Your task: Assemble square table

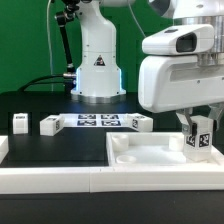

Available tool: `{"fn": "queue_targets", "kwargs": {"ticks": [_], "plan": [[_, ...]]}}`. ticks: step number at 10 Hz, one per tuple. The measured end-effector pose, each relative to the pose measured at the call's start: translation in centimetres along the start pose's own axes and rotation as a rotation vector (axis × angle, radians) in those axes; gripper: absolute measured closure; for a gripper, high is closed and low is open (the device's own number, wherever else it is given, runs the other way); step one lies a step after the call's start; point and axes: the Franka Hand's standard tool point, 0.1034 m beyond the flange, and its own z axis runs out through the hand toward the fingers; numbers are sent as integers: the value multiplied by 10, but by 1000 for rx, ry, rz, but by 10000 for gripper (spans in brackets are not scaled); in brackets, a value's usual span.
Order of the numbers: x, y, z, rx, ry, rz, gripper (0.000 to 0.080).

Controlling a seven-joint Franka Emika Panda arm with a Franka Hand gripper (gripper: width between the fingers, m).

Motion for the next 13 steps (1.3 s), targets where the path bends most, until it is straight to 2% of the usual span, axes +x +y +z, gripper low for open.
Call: {"fn": "queue_targets", "kwargs": {"ticks": [3,5,7,13], "plan": [[0,1,0,1,0,207,511],[-2,8,1,35,10,466,511],[0,2,2,37,17,630,511],[-2,3,2,36,7,1028,509]]}}
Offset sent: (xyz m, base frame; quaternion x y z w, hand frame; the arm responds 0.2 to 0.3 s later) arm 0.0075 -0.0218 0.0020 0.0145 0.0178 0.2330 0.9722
